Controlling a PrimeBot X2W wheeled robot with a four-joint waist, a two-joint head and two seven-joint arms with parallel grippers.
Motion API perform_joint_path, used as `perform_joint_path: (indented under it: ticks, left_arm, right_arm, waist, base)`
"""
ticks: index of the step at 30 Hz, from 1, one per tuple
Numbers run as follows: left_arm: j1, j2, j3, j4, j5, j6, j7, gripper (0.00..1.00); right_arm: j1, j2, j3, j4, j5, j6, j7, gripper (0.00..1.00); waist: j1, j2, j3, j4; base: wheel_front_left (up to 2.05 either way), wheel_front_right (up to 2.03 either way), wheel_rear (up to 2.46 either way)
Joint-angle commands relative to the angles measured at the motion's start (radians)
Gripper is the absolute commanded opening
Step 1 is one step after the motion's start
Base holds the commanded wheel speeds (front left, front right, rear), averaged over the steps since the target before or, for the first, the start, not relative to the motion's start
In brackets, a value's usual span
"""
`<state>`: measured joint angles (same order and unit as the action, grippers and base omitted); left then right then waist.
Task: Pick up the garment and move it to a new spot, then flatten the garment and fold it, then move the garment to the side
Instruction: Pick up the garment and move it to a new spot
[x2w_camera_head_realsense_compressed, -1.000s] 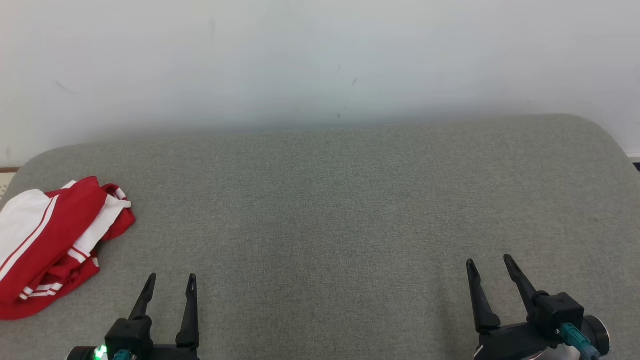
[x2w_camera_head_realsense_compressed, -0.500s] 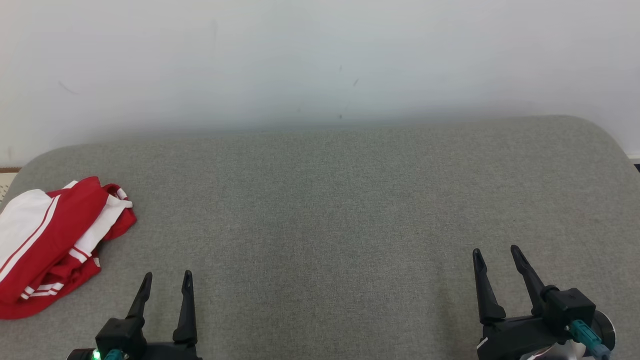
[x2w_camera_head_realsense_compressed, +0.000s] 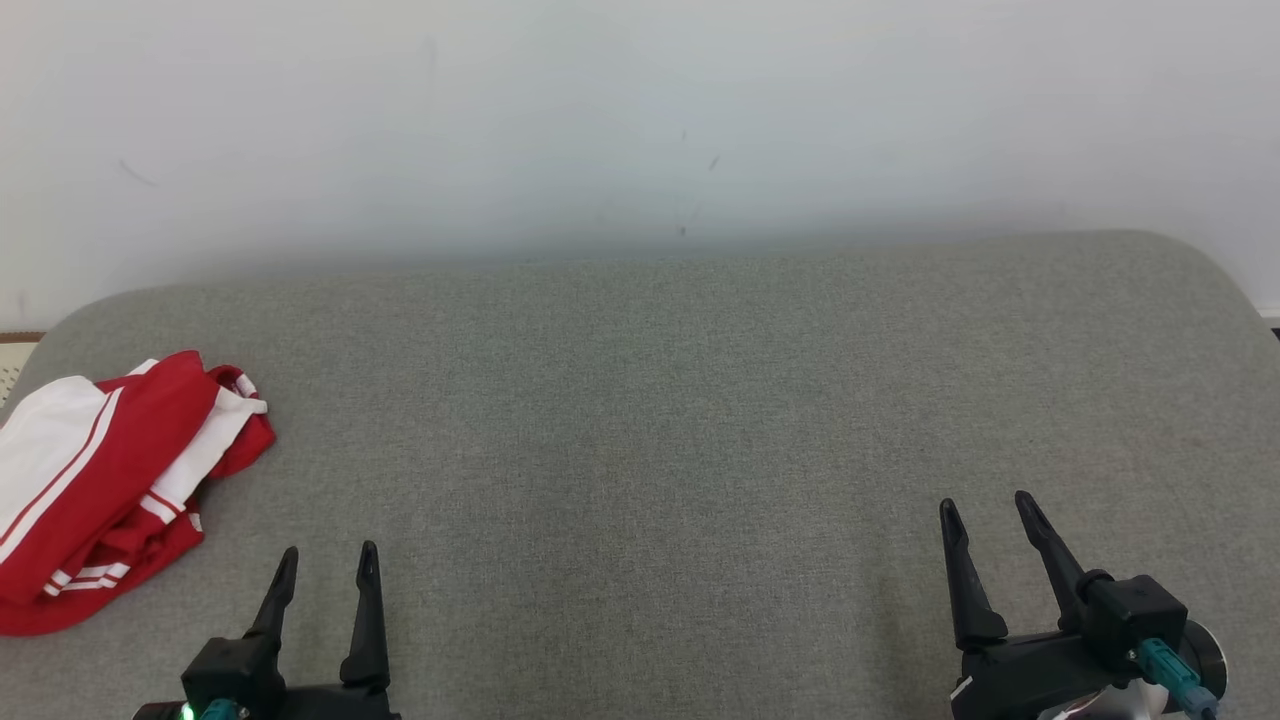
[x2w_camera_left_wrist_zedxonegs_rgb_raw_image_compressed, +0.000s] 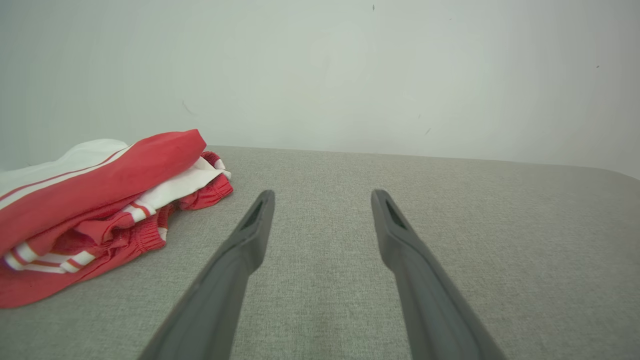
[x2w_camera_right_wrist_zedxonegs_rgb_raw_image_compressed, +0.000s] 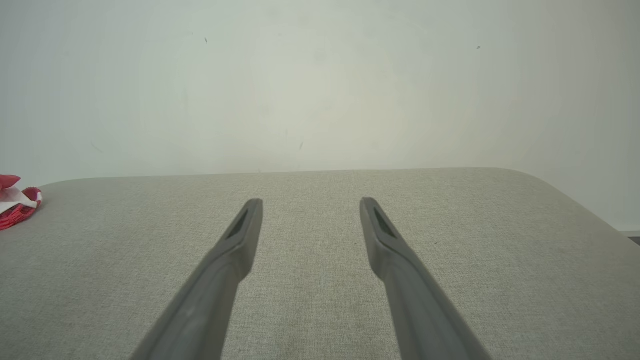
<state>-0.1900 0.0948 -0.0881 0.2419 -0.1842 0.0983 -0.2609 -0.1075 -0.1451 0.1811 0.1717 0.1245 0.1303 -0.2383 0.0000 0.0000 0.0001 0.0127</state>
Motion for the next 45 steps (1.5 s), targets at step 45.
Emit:
perform_joint_path:
  ticks: [45]
  left_arm:
    - [0.023,0.008,0.048,-0.026,-0.027,0.035,-0.005,1.0]
  right_arm:
    - [0.015,-0.001,0.097,-0.057,0.02,0.001,0.023,1.0]
  waist:
    - [0.0,0.0,0.007,0.36]
  base:
    - [0.0,0.0,0.0]
